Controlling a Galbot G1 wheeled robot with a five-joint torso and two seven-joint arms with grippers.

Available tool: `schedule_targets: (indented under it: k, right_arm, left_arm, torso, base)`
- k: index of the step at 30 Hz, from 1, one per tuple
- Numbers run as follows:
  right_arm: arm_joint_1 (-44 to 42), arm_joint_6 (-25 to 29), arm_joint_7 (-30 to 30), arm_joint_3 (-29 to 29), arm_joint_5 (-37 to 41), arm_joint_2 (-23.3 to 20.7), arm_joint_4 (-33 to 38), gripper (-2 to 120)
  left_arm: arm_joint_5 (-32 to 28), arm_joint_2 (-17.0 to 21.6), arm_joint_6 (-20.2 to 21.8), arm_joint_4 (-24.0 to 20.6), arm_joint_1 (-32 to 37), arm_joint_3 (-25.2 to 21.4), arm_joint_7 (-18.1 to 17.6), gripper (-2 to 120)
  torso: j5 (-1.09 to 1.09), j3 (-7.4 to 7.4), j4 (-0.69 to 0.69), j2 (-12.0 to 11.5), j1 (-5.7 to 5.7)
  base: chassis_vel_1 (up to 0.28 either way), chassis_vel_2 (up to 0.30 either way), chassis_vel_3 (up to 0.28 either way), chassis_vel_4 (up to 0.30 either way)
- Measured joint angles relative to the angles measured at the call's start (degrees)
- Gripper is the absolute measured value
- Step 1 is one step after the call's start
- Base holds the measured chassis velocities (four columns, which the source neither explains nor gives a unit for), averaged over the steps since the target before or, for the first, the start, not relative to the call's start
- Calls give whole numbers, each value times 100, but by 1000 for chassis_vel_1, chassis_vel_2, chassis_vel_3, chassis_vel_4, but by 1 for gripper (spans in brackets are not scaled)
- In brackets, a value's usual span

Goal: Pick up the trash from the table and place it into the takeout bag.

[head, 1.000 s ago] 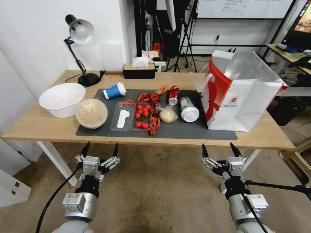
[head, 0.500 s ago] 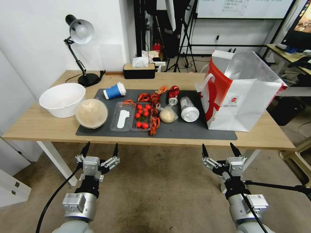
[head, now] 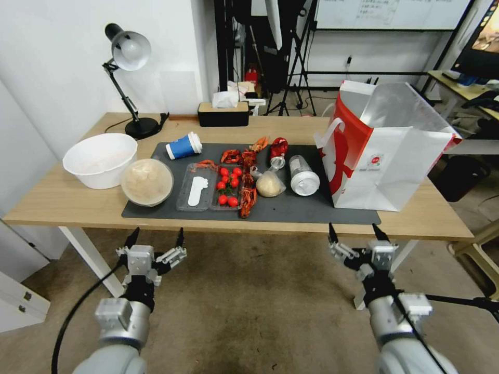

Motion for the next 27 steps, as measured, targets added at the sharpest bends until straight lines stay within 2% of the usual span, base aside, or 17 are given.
schedule_targets:
  k: [1,4,6,8,16,22,23,27]
  right_arm:
    - [0,0,0,0,0,0,0,100]
    - [410,-658,235,67,399,-138,25,100]
    - [556,-820,317,71,588,-207,30,100]
    - [673,-700,395,-93,904,-353,-9,100]
    - [926,-503,535,-388,1279,-625,-138,100]
    - [1273,-328,779,-615,1607,-832,-449,100]
    - [1374,-276,902,-633,1731,-886,-548,100]
    - [1741,-199,1116,-782,1939,-1031,-867,100]
  left_arm:
    - [0,0,0,0,0,0,0,100]
    - [-217,-135,651,-101,-210,-181,-5,100]
    - [-288,-174,724,-108,-253,-247,-21,100]
    - [-323,-194,653,-88,-264,-280,-25,100]
    - [-313,-201,451,-37,-230,-282,-9,100]
    - [-286,-158,423,23,-306,-204,69,100]
    - [-285,-121,423,66,-346,-139,89,100]
    - [-280,-86,421,136,-359,-76,118,100]
  torso:
    - [0,0,0,0,0]
    - [0,0,-1,0,0]
    - [1,0,-1,-1,1]
    - [1,0,0,-1,0]
    - [-1,0,-1,-1,0]
    - [1,-1,0,-2,1]
    - [-1,0,-4,-2,1]
    - [0,0,0,-1,1]
  base:
    - [0,0,0,0]
    - [0,0,0,0]
    - [0,0,0,0]
    - [0,0,0,0]
    - [0,0,0,0]
    - [0,0,0,0]
    - [0,0,0,0]
    - [0,0,0,0]
